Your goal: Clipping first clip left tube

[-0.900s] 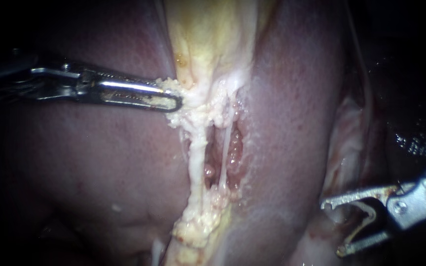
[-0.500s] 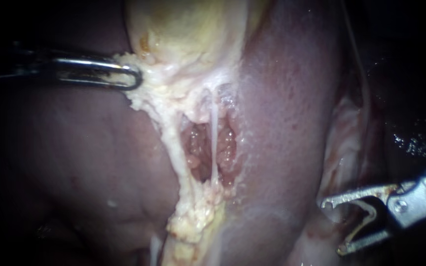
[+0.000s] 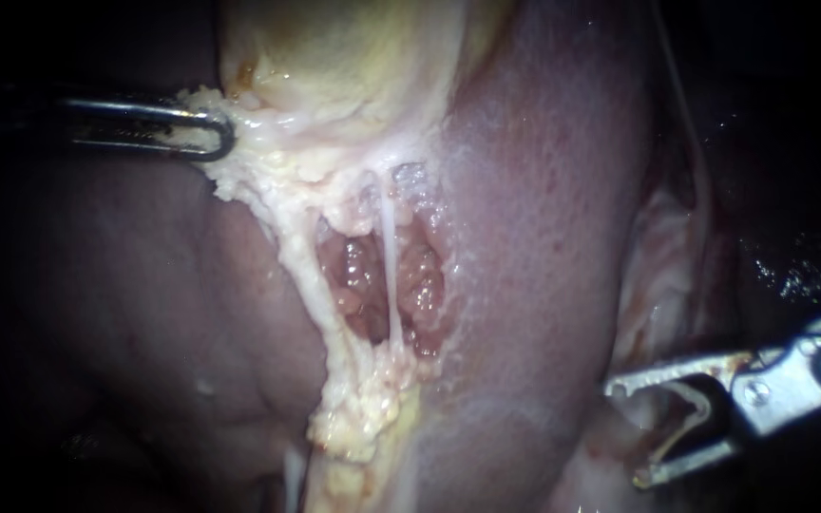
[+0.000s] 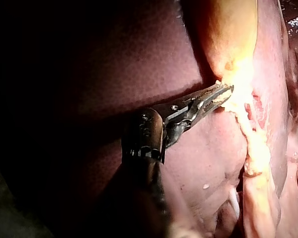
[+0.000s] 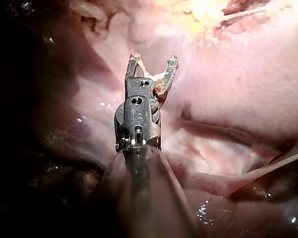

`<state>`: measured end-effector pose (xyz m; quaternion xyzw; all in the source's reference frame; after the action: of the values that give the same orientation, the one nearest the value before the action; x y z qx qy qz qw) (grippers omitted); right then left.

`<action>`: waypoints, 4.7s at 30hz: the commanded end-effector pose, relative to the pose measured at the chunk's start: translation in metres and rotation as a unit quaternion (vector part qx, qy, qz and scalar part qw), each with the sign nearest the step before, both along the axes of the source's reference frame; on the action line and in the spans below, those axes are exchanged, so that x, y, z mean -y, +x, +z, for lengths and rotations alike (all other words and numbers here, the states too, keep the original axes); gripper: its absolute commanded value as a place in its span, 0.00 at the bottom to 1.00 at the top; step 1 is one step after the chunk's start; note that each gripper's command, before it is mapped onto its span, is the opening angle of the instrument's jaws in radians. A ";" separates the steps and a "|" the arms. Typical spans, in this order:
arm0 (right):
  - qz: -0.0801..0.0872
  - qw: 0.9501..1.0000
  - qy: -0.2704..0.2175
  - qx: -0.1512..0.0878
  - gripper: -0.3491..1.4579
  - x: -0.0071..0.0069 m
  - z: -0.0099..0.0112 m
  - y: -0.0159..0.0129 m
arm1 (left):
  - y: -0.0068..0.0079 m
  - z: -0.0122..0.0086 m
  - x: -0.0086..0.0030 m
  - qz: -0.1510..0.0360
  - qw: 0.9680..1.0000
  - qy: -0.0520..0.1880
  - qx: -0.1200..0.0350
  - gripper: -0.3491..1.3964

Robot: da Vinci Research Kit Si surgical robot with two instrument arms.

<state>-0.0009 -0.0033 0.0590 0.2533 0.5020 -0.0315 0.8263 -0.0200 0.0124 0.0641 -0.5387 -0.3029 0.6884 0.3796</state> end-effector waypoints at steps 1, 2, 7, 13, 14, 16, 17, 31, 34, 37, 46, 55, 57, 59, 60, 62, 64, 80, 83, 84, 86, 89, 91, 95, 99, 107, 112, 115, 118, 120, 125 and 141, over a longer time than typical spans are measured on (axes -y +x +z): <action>0.013 1.000 0.011 0.007 0.47 -0.0002 0.0001 0.0009 | -0.0001 0.0000 0.0000 0.000 1.000 0.000 -0.001 0.00; 0.027 0.999 0.022 0.014 0.47 -0.0004 0.0003 0.0021 | -0.0001 0.0000 0.0001 -0.001 1.000 0.000 -0.001 0.00; 0.085 0.994 0.059 0.021 0.47 -0.0013 0.0013 0.0068 | -0.0003 -0.0002 0.0002 -0.002 1.000 0.000 -0.001 0.00; 0.116 0.990 0.070 0.035 0.47 -0.0021 0.0027 0.0109 | -0.0006 -0.0004 0.0004 -0.003 1.000 0.000 -0.003 0.00; 0.119 0.990 0.072 0.036 0.47 -0.0022 0.0030 0.0113 | -0.0007 -0.0005 0.0004 -0.004 1.000 0.000 -0.004 0.00; 0.123 0.989 0.075 0.040 0.47 -0.0021 0.0038 0.0121 | -0.0008 -0.0006 0.0005 -0.004 1.000 0.000 -0.003 0.00; 0.126 0.988 0.077 0.042 0.47 -0.0021 0.0041 0.0125 | -0.0008 -0.0007 0.0005 -0.004 1.000 0.000 -0.003 0.00; 0.144 0.985 0.093 0.032 0.47 -0.0011 0.0080 0.0170 | -0.0011 -0.0009 0.0006 -0.004 1.000 0.001 -0.003 0.00; 0.143 0.984 0.101 0.024 0.47 -0.0010 0.0082 0.0175 | -0.0011 -0.0010 0.0006 -0.003 1.000 0.001 -0.002 0.00; 0.139 0.984 0.108 0.016 0.47 -0.0009 0.0084 0.0180 | -0.0012 -0.0011 0.0007 -0.004 1.000 0.001 -0.002 0.00; 0.128 0.985 0.114 0.004 0.47 -0.0002 0.0092 0.0192 | -0.0013 -0.0011 0.0007 -0.004 1.000 0.001 -0.002 0.00; 0.112 0.986 0.126 -0.016 0.47 0.0003 0.0098 0.0202 | -0.0013 -0.0011 0.0007 -0.004 1.000 0.001 -0.003 0.00; 0.108 0.985 0.133 -0.026 0.47 0.0004 0.0099 0.0204 | -0.0014 -0.0011 0.0007 -0.004 1.000 0.001 -0.003 0.00; 0.103 0.984 0.141 -0.036 0.47 0.0005 0.0100 0.0207 | -0.0014 -0.0011 0.0007 -0.004 1.000 0.001 -0.003 0.00; 0.101 0.984 0.142 -0.042 0.47 0.0005 0.0101 0.0208 | -0.0014 -0.0011 0.0007 -0.004 1.000 0.001 -0.003 0.00; 0.096 0.983 0.149 -0.046 0.47 0.0005 0.0102 0.0213 | -0.0015 -0.0010 0.0006 -0.004 1.000 0.001 -0.003 0.00; 0.093 0.983 0.151 -0.055 0.47 0.0006 0.0103 0.0216 | -0.0016 -0.0010 0.0006 -0.003 1.000 0.001 -0.002 0.00; 0.055 0.962 0.222 -0.149 0.44 0.0012 0.0099 0.0228 | -0.0019 -0.0009 0.0005 -0.004 1.000 0.001 -0.002 0.00; 0.044 0.961 0.227 -0.149 0.44 0.0015 0.0101 0.0237 | -0.0020 -0.0008 0.0005 -0.004 1.000 0.001 -0.003 0.00; 0.041 0.961 0.227 -0.149 0.44 0.0016 0.0102 0.0240 | -0.0020 -0.0008 0.0005 -0.004 1.000 0.001 -0.003 0.00; 0.035 0.961 0.228 -0.152 0.44 0.0017 0.0104 0.0246 | -0.0022 -0.0008 0.0004 -0.005 1.000 0.001 -0.003 0.00; 0.028 0.960 0.230 -0.155 0.44 0.0017 0.0104 0.0250 | -0.0023 -0.0008 0.0004 -0.005 1.000 0.001 -0.003 0.00; 0.027 0.960 0.230 -0.156 0.44 0.0017 0.0104 0.0250 | -0.0024 -0.0007 0.0003 -0.005 1.000 0.001 -0.003 0.00; 0.024 0.961 0.228 -0.152 0.44 0.0021 0.0105 0.0248 | -0.0025 -0.0006 0.0003 -0.005 1.000 0.001 -0.003 0.00; 0.011 0.968 0.216 -0.130 0.44 0.0030 0.0111 0.0243 | -0.0025 -0.0006 0.0002 -0.005 1.000 0.001 -0.003 0.00; -0.018 0.973 0.201 -0.112 0.44 0.0057 0.0132 0.0237 | -0.0026 -0.0006 0.0002 -0.006 1.000 0.001 -0.003 0.00; -0.031 0.971 0.205 -0.119 0.43 0.0054 0.0128 0.0239 | -0.0027 -0.0006 0.0001 -0.005 1.000 0.001 -0.003 0.00; -0.029 0.968 0.212 -0.130 0.43 0.0049 0.0121 0.0243 | -0.0028 -0.0006 0.0001 -0.005 1.000 0.001 -0.003 0.00; -0.020 0.965 0.219 -0.141 0.43 0.0042 0.0113 0.0249 | -0.0028 -0.0005 0.0001 -0.005 1.000 0.001 -0.003 0.00; -0.012 0.963 0.225 -0.149 0.43 0.0036 0.0106 0.0251 | -0.0028 -0.0005 0.0001 -0.005 1.000 0.001 -0.003 0.00; -0.002 0.958 0.235 -0.162 0.43 0.0022 0.0094 0.0252 | -0.0029 -0.0005 0.0001 -0.006 1.000 0.001 -0.003 0.00; -0.008 0.958 0.234 -0.163 0.40 0.0035 0.0087 0.0247 | -0.0030 -0.0005 0.0001 -0.005 1.000 0.002 -0.002 0.00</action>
<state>0.0239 -0.0068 0.0677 0.4351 0.6215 0.0395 0.6503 -0.0230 0.0123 0.0636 -0.5379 -0.3006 0.6874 0.3845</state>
